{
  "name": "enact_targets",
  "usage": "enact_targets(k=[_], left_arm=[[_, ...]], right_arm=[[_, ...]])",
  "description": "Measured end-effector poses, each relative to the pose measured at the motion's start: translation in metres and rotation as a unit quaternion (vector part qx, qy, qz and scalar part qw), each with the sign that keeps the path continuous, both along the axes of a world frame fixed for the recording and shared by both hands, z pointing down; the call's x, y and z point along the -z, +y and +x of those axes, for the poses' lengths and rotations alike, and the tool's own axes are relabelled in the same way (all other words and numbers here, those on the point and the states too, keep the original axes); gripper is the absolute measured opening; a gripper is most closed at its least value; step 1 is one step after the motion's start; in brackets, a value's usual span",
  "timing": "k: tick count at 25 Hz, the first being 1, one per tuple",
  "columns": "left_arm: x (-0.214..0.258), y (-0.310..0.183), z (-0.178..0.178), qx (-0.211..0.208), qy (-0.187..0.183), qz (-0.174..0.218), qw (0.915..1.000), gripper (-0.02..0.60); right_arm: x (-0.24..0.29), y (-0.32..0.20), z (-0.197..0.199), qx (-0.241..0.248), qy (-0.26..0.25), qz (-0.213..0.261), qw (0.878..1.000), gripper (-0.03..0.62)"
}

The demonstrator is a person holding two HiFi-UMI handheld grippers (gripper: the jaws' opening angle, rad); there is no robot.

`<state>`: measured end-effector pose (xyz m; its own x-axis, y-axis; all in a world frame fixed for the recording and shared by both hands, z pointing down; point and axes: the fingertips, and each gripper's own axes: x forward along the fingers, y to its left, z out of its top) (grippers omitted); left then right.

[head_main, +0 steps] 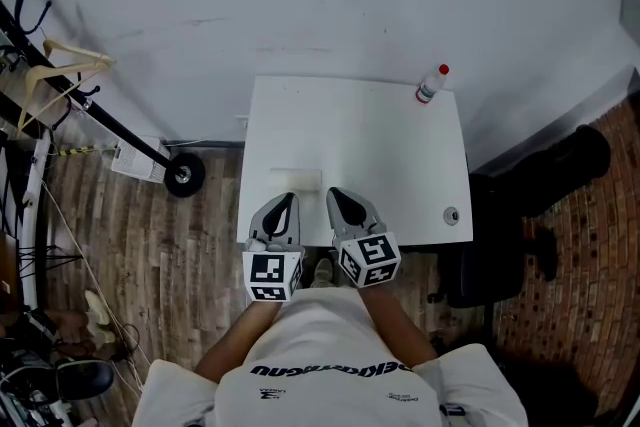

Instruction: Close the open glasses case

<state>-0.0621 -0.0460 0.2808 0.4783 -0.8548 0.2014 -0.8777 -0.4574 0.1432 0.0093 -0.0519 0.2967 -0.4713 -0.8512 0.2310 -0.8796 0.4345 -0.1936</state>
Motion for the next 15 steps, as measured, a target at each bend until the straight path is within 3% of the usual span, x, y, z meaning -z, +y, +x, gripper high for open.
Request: enact_targets(k=[15], left_arm=[[0.004,-0.020,0.001,0.006,-0.008,0.017,0.9998,-0.002]], right_arm=[[0.005,-0.019,0.001,0.003,0.001,0.013,1.000,-0.003]])
